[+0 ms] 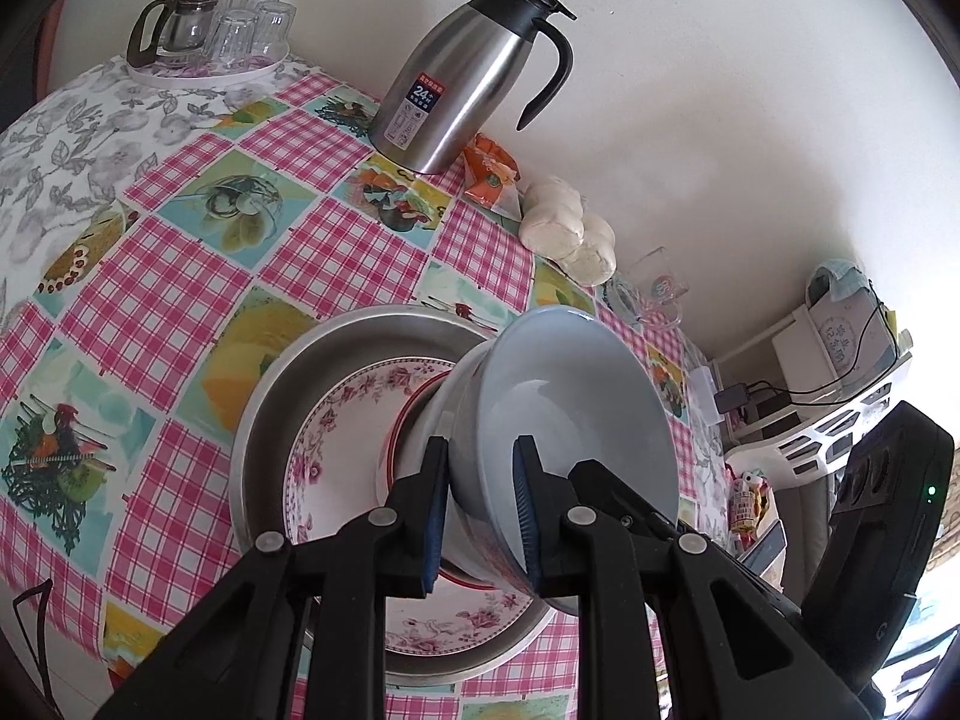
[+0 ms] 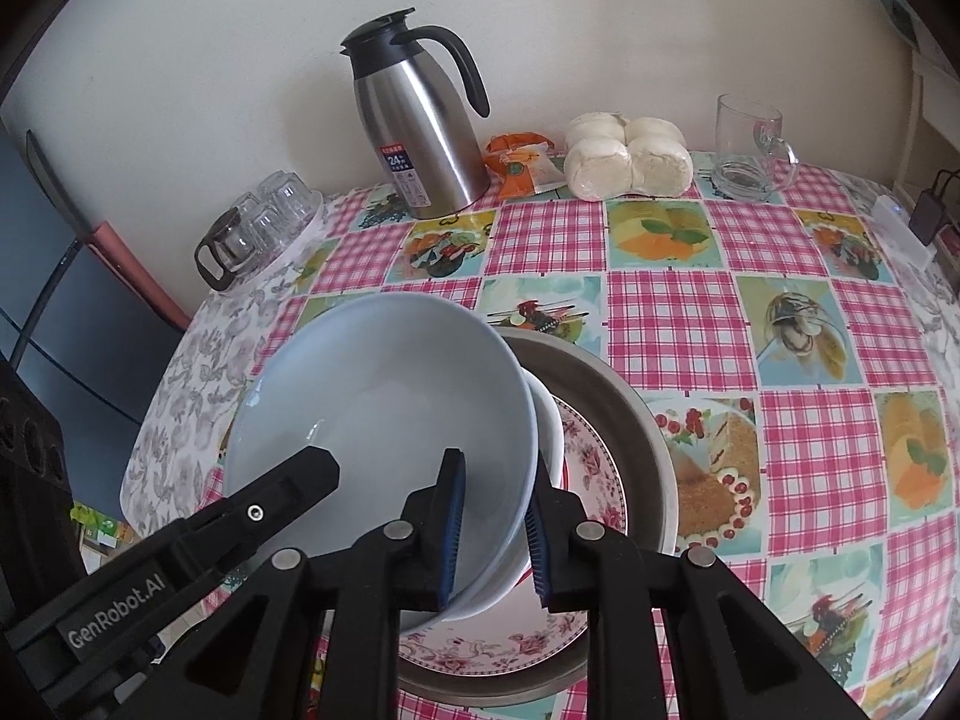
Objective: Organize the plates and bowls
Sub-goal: 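Lower the grey bowl into the white bowl with both tools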
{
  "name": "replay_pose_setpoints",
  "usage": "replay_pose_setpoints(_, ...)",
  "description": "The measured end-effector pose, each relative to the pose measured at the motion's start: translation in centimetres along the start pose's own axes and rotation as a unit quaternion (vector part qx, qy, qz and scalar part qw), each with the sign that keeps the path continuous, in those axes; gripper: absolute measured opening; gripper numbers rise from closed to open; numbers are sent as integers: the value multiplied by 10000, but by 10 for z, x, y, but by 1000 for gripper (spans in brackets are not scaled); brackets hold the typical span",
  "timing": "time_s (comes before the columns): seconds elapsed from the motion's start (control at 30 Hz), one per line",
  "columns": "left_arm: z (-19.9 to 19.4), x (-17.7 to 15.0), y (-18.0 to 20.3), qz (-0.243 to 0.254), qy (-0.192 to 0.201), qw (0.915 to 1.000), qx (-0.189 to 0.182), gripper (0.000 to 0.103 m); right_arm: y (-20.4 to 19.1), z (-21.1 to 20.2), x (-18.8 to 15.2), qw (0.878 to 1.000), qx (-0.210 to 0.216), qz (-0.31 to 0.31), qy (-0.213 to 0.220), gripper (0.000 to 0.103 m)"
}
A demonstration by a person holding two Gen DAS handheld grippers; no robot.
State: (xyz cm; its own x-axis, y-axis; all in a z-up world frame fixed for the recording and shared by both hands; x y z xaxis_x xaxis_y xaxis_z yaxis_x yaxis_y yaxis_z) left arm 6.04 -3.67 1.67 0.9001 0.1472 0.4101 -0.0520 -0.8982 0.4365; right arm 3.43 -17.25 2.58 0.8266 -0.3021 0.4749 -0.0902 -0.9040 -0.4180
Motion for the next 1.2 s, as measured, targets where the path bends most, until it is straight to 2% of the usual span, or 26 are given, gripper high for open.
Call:
replay_pose_setpoints(0.43, -4, 1, -1, -32, 21, 10000, 55, 21, -1, -5, 1, 10000, 8, -17, 25, 25)
replay_pose_setpoints(0.5, -4, 1, 0, 14, 35, 9999, 105, 24, -1, -8, 2, 9999, 36, -26, 106, 30)
replay_pose_setpoints(0.57, -8, 1, 2, 98, 126, 9997, 195, 28, -1, -11, 3, 9997, -113, -77, 186, 40)
replay_pose_setpoints(0.87, -13, 6, -5, 98, 341, 9986, 405, 28, 6, -11, 5, 9998, -92, -3, 181, 40)
replay_pose_setpoints(1.1, -5, 5, -9, 96, 290, 9980, 553, 30, 11, -14, 1, 9997, -141, 40, 177, 40)
replay_pose_setpoints(1.2, -5, 5, -11, 34, 274, 9985, 478, 30, 13, -16, -2, 9997, -173, 12, 172, 40)
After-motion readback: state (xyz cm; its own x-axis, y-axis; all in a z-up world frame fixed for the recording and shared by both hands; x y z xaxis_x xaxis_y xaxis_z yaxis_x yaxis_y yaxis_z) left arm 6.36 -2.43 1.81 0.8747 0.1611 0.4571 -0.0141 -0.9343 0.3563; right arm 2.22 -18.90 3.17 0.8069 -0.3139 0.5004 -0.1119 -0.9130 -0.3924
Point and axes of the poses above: each gripper's, at about its wrist camera, not at the fingertips, and z roughly the way its jaws point, y to its right, x to its top, the point moved 4 cm from there along z, roughly the way its jaws point, and after that the axes turned 8 degrees about x, right-handed, at the moved point
